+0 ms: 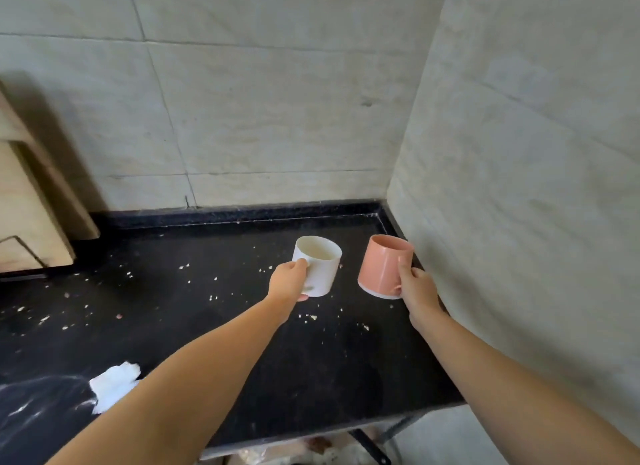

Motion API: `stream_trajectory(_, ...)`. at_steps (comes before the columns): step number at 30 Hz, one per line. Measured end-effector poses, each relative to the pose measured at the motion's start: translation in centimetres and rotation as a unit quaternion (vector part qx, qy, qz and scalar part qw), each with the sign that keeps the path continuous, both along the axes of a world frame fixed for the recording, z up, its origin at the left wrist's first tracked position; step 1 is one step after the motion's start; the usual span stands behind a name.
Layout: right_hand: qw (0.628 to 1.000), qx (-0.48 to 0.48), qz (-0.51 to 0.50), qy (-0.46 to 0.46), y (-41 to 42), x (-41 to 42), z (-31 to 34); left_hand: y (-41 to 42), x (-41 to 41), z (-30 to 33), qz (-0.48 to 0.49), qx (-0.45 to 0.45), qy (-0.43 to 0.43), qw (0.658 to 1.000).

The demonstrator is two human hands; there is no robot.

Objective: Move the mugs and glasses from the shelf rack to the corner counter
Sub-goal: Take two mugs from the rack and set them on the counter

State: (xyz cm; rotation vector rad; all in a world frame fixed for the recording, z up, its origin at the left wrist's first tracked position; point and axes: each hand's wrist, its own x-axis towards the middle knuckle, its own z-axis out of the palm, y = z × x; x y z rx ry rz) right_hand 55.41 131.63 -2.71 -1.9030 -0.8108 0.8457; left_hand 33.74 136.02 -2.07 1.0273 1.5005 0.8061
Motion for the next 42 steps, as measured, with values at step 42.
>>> stream_trajectory(42,0.996,-0.015,0.008,-0.083,25.4,5.1,-12.6,24.1,13.2,-13.6,0.107,-0.012,-0.053,0.993)
